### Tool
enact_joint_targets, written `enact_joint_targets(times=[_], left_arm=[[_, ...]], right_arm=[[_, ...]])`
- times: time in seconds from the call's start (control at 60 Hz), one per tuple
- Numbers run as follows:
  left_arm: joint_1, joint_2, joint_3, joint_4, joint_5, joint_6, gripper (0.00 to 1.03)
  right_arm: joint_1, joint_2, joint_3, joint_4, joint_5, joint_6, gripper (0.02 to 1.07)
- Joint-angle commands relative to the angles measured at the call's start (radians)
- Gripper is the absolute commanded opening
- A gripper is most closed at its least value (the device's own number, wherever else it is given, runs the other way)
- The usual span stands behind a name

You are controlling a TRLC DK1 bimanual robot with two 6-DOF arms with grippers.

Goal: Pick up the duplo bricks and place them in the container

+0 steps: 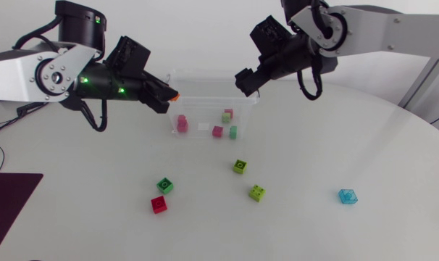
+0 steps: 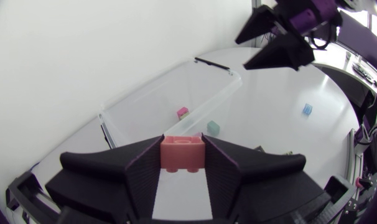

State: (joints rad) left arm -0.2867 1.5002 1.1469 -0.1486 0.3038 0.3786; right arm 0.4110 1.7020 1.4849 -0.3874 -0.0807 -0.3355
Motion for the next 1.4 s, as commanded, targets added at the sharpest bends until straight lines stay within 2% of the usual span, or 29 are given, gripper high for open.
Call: enact_joint_targets(times=[0.0, 0.267, 0.4, 0.5, 0.533, 0.65, 0.7, 0.783, 0.85, 1.033, 1.117, 1.217, 1.383], left_arm=[[0.012, 0.074, 0.082, 0.034, -0.02, -0.052, 0.16], [0.014, 0.262, 0.246, 0.098, -0.069, -0.102, 0.17], [0.011, 0.361, 0.321, 0.124, -0.111, -0.118, 0.18], [0.009, 0.416, 0.378, 0.124, -0.124, -0.129, 0.26], [0.006, 0.448, 0.412, 0.124, -0.132, -0.132, 0.38], [-0.006, 0.517, 0.498, 0.118, -0.149, -0.149, 0.59], [-0.019, 0.543, 0.53, 0.106, -0.164, -0.149, 0.75], [-0.029, 0.543, 0.528, 0.103, -0.18, -0.149, 0.86], [-0.032, 0.491, 0.485, 0.099, -0.189, -0.149, 0.92], [-0.016, 0.316, 0.321, 0.067, -0.189, -0.135, 0.92], [-0.006, 0.193, 0.188, 0.055, -0.19, -0.083, 0.92], [-0.002, 0.035, 0.024, 0.034, -0.192, -0.03, 0.92], [0.0, -0.144, -0.179, 0.006, -0.19, 0.036, 0.92]], right_arm=[[0.014, -0.077, -0.121, -0.01, 0.006, 0.035, 1.02], [-0.023, -0.315, -0.44, -0.05, 0.044, 0.044, 1.02], [-0.13, -0.418, -0.584, -0.116, 0.048, 0.047, 1.02], [-0.221, -0.452, -0.632, -0.194, 0.062, 0.049, 1.02], [-0.252, -0.462, -0.652, -0.22, 0.07, 0.049, 1.02], [-0.353, -0.486, -0.707, -0.245, 0.098, 0.047, 1.02], [-0.393, -0.487, -0.716, -0.254, 0.104, 0.049, 1.02], [-0.452, -0.478, -0.707, -0.288, 0.104, 0.062, 1.02], [-0.482, -0.466, -0.69, -0.331, 0.101, 0.081, 1.02], [-0.523, -0.395, -0.686, -0.384, 0.101, 0.144, 1.02], [-0.575, -0.317, -0.675, -0.37, 0.09, 0.156, 1.02], [-0.637, -0.191, -0.647, -0.34, 0.032, 0.156, 0.99], [-0.649, -0.087, -0.626, -0.295, 0.012, 0.156, 0.97]])
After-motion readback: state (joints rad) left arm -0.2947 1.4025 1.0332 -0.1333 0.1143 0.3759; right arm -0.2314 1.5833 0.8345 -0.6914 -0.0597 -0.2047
